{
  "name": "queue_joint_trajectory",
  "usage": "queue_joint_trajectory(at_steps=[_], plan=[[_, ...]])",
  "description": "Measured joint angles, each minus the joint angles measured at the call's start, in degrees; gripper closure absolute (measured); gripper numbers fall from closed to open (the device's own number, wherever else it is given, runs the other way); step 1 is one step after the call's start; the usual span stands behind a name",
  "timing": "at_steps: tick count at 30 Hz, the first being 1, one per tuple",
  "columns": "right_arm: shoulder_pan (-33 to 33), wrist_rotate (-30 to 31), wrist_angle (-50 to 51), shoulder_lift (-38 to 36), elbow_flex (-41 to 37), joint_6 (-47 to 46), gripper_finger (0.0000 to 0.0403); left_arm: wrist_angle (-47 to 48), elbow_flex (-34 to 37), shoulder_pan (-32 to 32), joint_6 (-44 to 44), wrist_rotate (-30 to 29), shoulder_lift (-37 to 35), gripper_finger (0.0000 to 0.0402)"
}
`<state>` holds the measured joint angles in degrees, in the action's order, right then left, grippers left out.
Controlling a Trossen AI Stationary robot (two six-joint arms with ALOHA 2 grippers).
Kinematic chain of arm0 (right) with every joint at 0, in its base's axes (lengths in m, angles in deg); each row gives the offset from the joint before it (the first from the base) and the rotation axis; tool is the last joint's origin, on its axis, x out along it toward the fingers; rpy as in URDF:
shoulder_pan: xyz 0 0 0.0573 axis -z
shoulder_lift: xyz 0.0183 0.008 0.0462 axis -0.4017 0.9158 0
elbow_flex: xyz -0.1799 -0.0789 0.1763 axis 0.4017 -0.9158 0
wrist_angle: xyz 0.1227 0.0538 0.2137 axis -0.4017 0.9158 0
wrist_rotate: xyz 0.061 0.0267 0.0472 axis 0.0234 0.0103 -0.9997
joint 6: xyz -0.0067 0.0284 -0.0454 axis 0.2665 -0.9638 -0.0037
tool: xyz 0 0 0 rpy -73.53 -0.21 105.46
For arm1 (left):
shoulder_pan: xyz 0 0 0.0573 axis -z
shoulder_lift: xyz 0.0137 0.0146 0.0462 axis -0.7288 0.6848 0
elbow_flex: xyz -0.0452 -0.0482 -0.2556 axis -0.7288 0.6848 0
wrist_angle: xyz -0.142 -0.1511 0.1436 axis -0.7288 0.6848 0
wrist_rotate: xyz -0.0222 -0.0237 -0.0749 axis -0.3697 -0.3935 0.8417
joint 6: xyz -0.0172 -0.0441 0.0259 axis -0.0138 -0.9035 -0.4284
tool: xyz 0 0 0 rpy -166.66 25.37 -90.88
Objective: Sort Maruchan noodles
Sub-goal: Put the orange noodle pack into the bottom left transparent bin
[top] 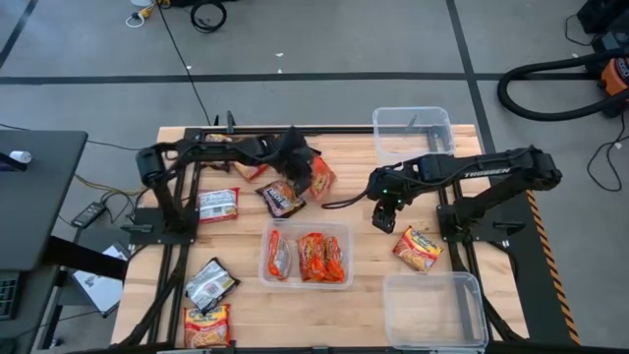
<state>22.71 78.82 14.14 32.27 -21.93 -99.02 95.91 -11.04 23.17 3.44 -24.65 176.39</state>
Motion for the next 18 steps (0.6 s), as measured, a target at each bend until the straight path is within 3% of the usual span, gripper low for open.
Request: queue_joint_trajectory(at_steps=[4, 8, 18], plan=[[0.0, 0.84, -0.25, -0.26, 0.0, 0.14, 0.0191, 0.88, -0.01, 0.2, 6.25, 0.75, -4.54, 0.04], [0.0, 1.72, -0.71, -0.27, 0.0, 0.14, 0.0191, 4.49, -0.11, 1.0, 6.86, 1.93, -6.28, 0.04], [0.79, 2.19, -4.01, -0.27, 0.0, 0.86, 0.0191, 24.44, -0.09, 0.25, 9.23, 0.41, -6.64, 0.0401]])
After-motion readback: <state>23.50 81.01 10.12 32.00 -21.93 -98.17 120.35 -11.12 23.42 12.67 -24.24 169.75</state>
